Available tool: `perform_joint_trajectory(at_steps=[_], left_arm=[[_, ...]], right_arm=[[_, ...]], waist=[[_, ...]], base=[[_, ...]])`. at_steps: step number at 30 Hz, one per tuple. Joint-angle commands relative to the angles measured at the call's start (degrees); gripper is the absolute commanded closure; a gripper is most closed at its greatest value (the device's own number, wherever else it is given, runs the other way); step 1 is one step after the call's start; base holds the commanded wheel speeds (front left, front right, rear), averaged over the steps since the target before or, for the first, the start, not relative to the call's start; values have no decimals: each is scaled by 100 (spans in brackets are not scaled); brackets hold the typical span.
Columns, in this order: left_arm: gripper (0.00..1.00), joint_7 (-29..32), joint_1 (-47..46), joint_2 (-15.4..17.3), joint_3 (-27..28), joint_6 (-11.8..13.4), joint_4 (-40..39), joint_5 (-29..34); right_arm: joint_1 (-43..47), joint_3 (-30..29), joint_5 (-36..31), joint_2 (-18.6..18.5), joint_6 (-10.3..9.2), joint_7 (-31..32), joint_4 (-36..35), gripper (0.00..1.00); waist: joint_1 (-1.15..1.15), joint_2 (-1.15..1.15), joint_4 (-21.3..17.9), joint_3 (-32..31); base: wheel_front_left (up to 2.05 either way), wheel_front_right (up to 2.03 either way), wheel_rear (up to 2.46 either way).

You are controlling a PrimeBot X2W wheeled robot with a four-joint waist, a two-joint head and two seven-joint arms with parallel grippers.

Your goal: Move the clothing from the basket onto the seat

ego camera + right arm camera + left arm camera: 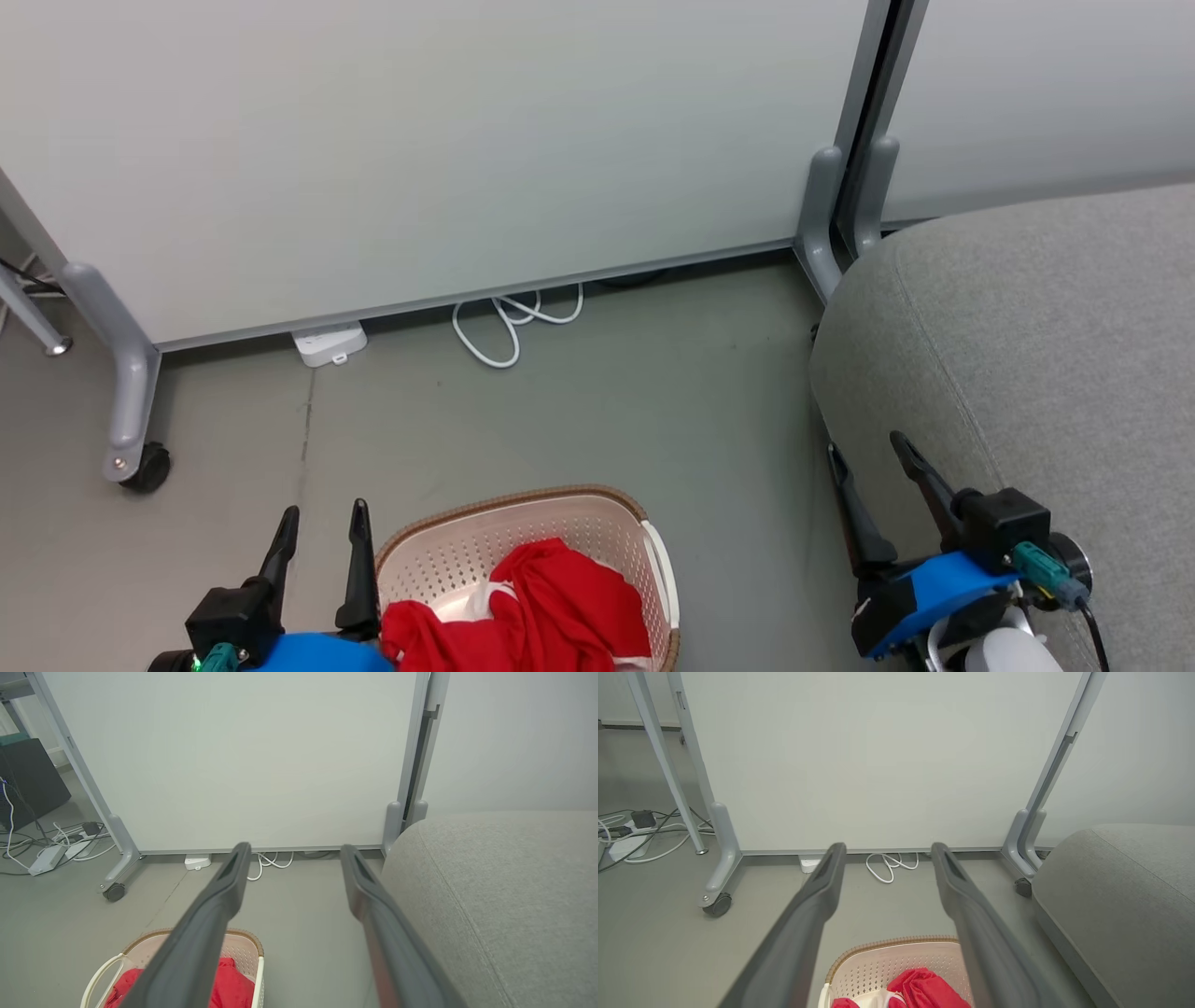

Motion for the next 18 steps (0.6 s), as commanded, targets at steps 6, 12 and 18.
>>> perform_joint_trajectory(at_steps=[6,12,18], left_arm=[[0,163,-665,200,-234,-88,494,-26],[0,727,-1670,411,-545,-121,1267,-66],[0,1287,-2417,608,-867,-139,1994,-136]], right_arm=[[-568,158,49,-24,3,-74,-382,0],[-1144,345,163,-22,3,-165,-697,0],[-1527,550,364,-20,3,-256,-825,0]], waist=[[0,0,-380,1225],[0,0,-715,2527],[0,0,-1038,3429]], base=[[0,0,0],[0,0,0],[0,0,0]])
